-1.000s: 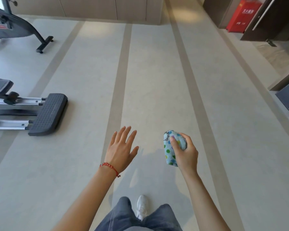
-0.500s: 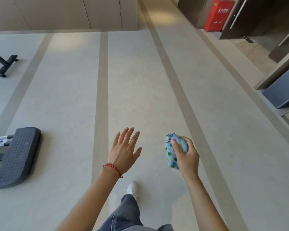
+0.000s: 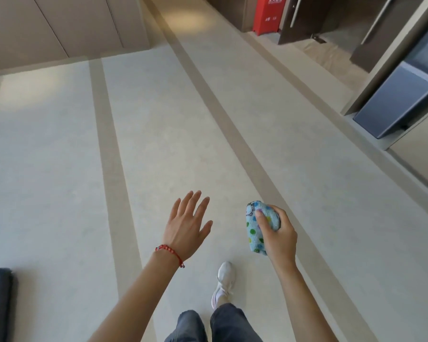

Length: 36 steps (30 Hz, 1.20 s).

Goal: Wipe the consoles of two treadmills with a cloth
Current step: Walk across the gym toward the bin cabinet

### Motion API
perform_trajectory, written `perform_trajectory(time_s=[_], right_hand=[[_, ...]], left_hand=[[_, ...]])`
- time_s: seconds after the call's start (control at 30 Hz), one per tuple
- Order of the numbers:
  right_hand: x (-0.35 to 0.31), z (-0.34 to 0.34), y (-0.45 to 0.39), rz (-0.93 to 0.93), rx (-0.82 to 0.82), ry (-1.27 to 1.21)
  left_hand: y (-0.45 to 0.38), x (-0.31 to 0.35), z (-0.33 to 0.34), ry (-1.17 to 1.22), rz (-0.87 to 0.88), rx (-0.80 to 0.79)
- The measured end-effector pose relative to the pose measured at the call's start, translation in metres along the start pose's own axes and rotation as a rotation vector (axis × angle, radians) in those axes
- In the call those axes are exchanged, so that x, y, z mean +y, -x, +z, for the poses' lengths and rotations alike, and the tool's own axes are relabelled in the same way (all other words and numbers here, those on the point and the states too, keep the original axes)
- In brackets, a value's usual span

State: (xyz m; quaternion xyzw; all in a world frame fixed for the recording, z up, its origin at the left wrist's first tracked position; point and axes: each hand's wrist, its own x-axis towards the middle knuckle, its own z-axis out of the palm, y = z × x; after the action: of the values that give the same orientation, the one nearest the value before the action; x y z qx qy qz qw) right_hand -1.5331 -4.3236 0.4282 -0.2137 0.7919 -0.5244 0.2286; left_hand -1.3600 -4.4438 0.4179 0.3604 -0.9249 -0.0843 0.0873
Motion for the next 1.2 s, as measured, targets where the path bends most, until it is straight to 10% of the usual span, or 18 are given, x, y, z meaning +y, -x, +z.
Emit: perform_trajectory(time_s=[1.2], right_hand=[[0.007,-0.167,-0.342,0.362,0.962,-0.196]], left_hand=[[-0.524,0.251,0.107,0.127,0.999,-0.216]])
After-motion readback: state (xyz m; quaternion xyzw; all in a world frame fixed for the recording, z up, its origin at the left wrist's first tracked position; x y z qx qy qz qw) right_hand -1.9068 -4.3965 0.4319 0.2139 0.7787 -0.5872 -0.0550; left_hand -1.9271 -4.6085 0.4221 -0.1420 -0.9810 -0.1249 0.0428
